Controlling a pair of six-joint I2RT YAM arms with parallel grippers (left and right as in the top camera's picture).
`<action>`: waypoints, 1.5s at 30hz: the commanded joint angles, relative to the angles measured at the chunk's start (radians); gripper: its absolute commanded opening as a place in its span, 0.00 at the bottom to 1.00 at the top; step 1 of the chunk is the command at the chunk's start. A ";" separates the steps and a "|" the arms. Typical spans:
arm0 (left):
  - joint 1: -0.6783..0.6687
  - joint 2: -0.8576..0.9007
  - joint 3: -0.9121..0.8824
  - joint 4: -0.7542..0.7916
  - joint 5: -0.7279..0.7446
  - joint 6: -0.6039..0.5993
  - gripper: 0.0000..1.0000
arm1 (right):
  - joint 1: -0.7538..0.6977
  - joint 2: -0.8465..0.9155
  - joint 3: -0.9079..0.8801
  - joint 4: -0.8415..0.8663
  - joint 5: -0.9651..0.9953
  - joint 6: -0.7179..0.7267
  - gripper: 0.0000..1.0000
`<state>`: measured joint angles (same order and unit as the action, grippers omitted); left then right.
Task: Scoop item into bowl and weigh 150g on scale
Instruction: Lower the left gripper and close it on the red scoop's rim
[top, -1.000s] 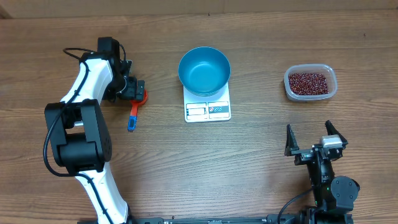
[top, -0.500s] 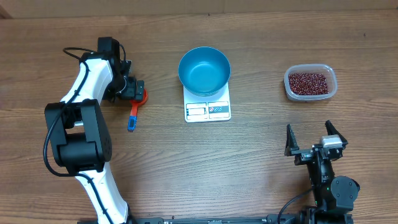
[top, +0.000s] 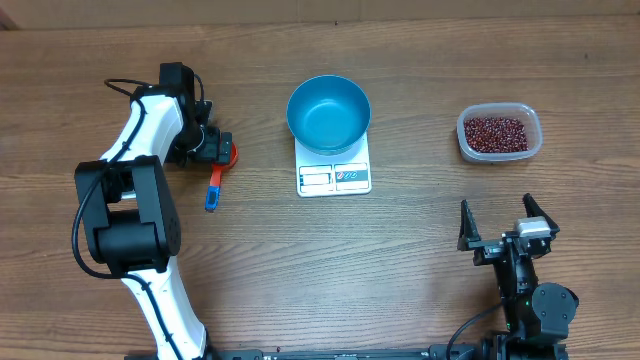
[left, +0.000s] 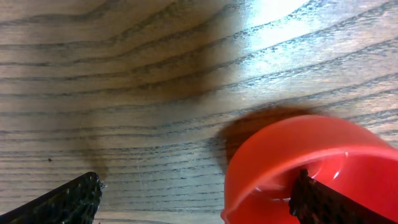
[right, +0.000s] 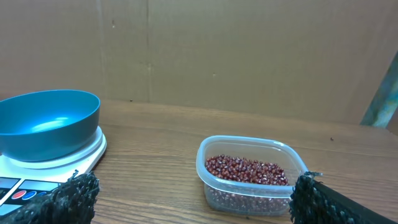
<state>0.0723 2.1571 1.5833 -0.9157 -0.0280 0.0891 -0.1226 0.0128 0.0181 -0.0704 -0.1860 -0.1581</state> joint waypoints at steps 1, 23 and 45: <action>0.000 0.014 -0.005 0.006 -0.009 0.020 1.00 | 0.004 -0.010 -0.010 0.005 0.001 0.000 1.00; -0.001 0.014 -0.004 0.005 -0.005 0.020 0.69 | 0.004 -0.010 -0.010 0.005 0.001 0.000 1.00; -0.015 0.014 -0.004 0.005 -0.006 0.024 0.45 | 0.004 -0.010 -0.010 0.005 0.001 0.000 1.00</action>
<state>0.0689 2.1571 1.5833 -0.9142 -0.0280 0.1055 -0.1226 0.0128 0.0181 -0.0708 -0.1860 -0.1577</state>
